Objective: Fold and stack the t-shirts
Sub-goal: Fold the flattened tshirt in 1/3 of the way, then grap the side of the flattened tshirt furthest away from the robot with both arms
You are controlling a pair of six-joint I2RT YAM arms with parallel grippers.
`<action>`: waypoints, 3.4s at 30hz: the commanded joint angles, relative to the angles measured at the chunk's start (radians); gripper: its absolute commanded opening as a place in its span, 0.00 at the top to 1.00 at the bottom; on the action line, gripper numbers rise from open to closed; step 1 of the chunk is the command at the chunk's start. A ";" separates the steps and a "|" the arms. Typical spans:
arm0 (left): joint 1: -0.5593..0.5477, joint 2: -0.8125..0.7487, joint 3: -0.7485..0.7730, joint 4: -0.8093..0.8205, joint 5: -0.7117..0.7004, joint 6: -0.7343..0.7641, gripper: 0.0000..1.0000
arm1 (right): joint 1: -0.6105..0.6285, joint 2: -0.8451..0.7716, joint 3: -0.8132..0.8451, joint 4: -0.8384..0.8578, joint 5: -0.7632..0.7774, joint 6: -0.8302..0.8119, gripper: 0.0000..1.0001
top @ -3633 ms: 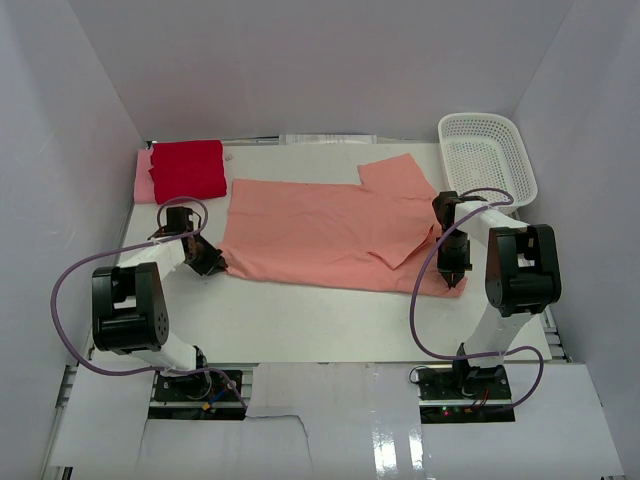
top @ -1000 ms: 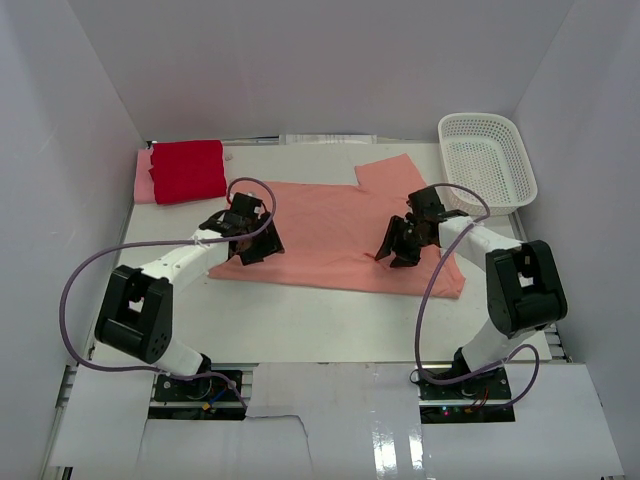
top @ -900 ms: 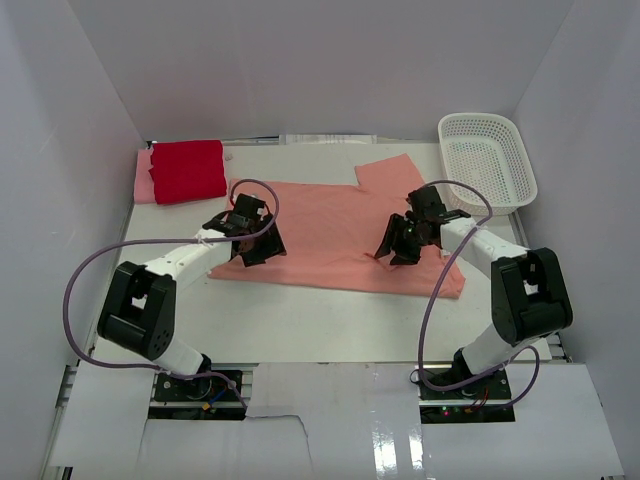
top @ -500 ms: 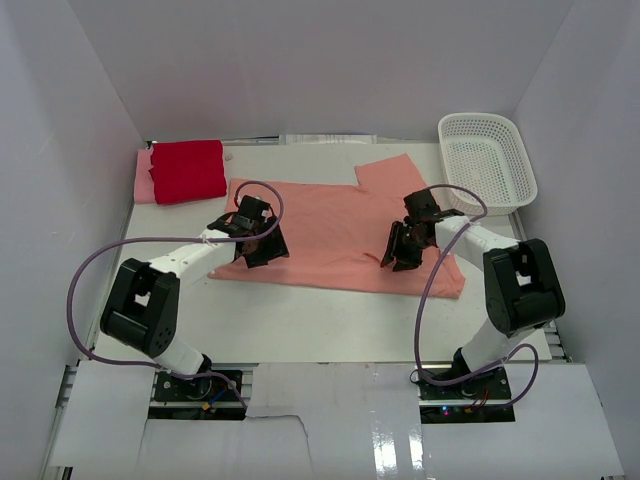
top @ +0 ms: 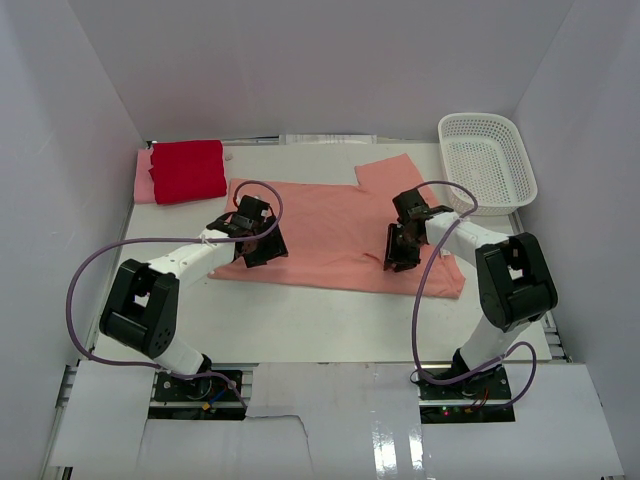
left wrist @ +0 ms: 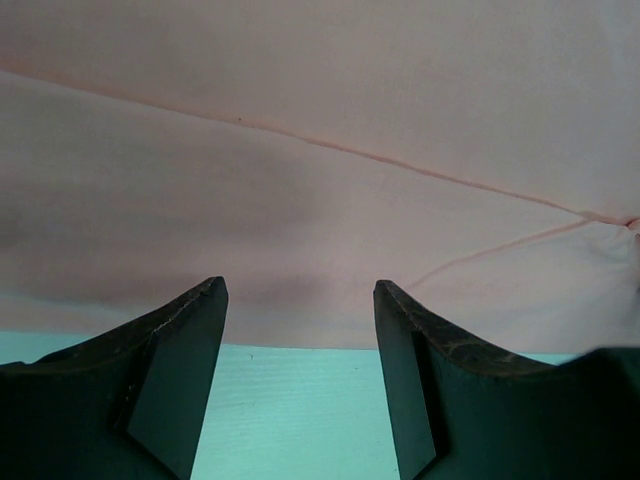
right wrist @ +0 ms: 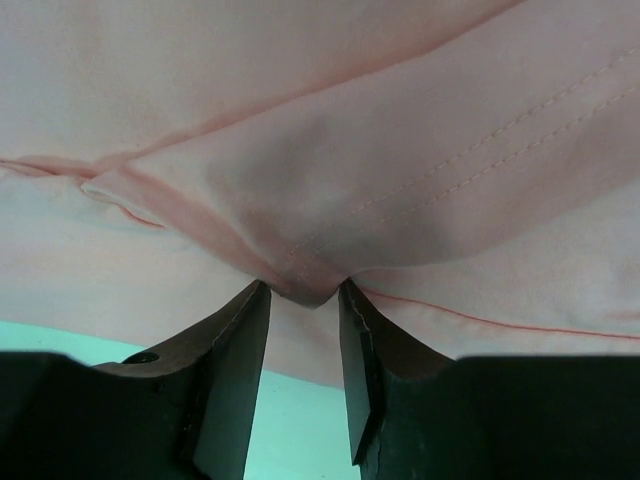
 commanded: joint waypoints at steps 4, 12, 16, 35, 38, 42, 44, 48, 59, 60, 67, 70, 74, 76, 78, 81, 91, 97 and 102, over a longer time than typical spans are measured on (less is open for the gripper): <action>-0.006 -0.024 0.020 -0.006 -0.016 0.000 0.29 | 0.003 0.006 0.058 -0.021 0.063 -0.019 0.68; -0.006 -0.022 0.014 -0.007 -0.016 0.001 0.29 | 0.005 0.040 0.078 -0.012 0.053 -0.019 0.92; -0.006 -0.016 0.009 -0.007 -0.011 -0.002 0.29 | 0.006 0.060 0.159 -0.026 0.039 -0.030 0.92; 0.042 -0.002 0.138 -0.062 -0.064 0.033 0.23 | 0.014 0.342 0.733 -0.042 0.157 -0.214 0.24; 0.188 0.033 0.259 -0.064 0.095 0.052 0.20 | -0.010 0.417 0.889 -0.085 0.172 -0.267 0.23; 0.318 0.167 0.458 -0.126 0.168 0.115 0.19 | -0.072 0.521 1.049 -0.113 0.197 -0.307 0.23; 0.356 0.276 0.618 -0.180 0.141 0.145 0.19 | -0.096 0.573 1.096 -0.093 0.218 -0.311 0.23; 0.402 0.395 0.749 -0.204 0.136 0.159 0.20 | -0.148 0.623 1.086 0.009 0.235 -0.341 0.24; 0.435 0.594 0.899 -0.135 0.160 0.174 0.20 | -0.188 0.718 1.080 0.290 0.255 -0.456 0.25; 0.435 0.599 0.899 -0.119 0.159 0.176 0.20 | -0.191 0.722 1.081 0.306 0.252 -0.458 0.25; 0.476 0.633 0.928 -0.092 0.170 0.182 0.20 | -0.204 0.767 1.086 0.411 0.246 -0.455 0.26; 0.481 0.640 0.936 -0.082 0.174 0.182 0.20 | -0.207 0.765 1.032 0.505 0.249 -0.462 0.24; 0.487 0.656 0.950 -0.075 0.183 0.187 0.20 | -0.210 0.802 1.054 0.551 0.280 -0.453 0.21; 0.490 0.659 0.951 -0.072 0.189 0.185 0.20 | -0.216 0.822 1.068 0.577 0.286 -0.453 0.21; 0.488 0.657 0.947 -0.067 0.194 0.185 0.20 | -0.222 0.828 1.048 0.611 0.283 -0.452 0.24; 0.490 0.654 0.944 -0.065 0.191 0.190 0.20 | -0.228 0.839 1.051 0.654 0.290 -0.433 0.27; 0.490 0.647 0.937 -0.061 0.183 0.201 0.20 | -0.245 0.894 1.098 0.655 0.281 -0.392 0.38; 0.490 0.646 0.934 -0.059 0.183 0.201 0.20 | -0.245 0.903 1.091 0.642 0.261 -0.386 0.46; 0.490 0.648 0.933 -0.061 0.180 0.201 0.20 | -0.247 0.919 1.117 0.628 0.250 -0.386 0.50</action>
